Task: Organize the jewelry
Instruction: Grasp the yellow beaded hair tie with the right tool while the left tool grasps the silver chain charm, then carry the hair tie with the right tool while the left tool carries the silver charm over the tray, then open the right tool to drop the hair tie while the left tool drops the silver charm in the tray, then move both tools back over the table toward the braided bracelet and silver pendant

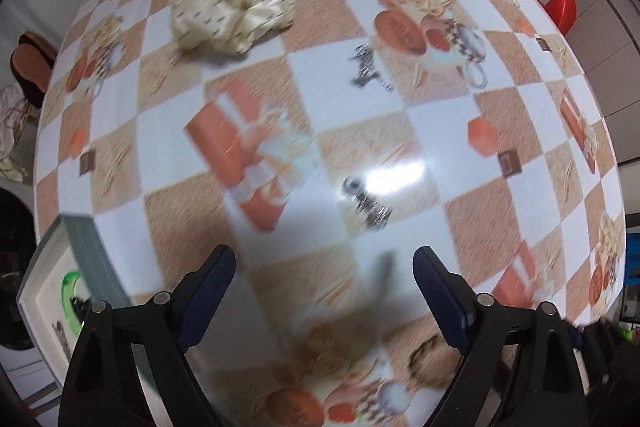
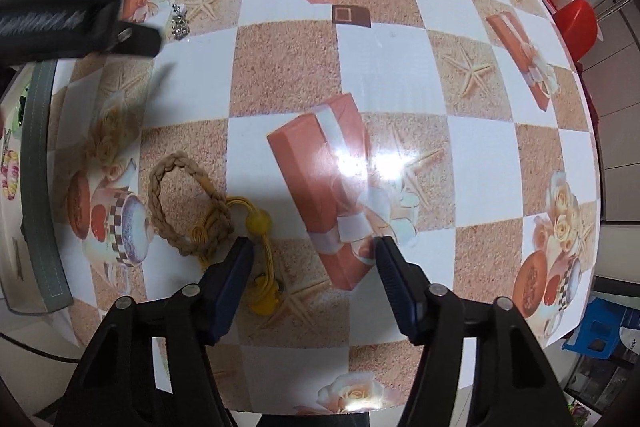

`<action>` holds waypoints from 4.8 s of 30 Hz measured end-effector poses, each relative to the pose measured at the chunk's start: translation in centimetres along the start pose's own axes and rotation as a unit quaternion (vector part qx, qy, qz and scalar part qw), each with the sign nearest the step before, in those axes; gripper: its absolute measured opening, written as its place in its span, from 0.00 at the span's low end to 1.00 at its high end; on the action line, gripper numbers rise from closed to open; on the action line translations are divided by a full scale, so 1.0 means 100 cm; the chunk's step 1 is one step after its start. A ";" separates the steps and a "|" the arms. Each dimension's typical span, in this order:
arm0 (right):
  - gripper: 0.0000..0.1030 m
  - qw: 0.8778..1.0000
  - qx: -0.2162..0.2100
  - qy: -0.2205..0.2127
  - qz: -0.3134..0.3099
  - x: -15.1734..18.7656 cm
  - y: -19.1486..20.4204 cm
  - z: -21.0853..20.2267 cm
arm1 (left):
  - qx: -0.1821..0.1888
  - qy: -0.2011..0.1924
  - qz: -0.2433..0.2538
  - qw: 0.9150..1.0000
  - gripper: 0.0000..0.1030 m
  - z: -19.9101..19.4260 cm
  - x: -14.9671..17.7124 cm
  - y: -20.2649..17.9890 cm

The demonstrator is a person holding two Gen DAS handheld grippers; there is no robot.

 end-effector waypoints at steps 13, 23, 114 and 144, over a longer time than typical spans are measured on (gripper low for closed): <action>0.26 1.000 -0.003 -0.007 -0.021 -0.001 -0.004 -0.005 | -0.004 -0.002 0.032 0.999 0.37 0.020 -0.023 -0.039; 0.03 0.993 -0.092 0.012 0.076 -0.010 -0.038 -0.008 | 0.030 -0.006 0.031 0.999 0.16 0.001 -0.010 -0.047; 0.03 0.950 -0.168 0.062 -0.257 -0.058 0.272 -0.011 | -0.065 0.006 -0.304 0.951 0.16 -0.037 0.221 0.225; 0.81 0.978 -0.175 0.021 -0.109 -0.076 0.153 -0.063 | -0.071 -0.020 -0.254 0.964 1.00 -0.076 0.188 0.201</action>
Point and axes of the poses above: each gripper's, at about its wrist camera, not at the fingertips, and z roughly the way its jaws point, y to its left, x to its underside, the point moved 3 cm from there along z, roughly the way its jaws point, and after that the axes turned 2 degrees about -z, right-handed, at the moved point
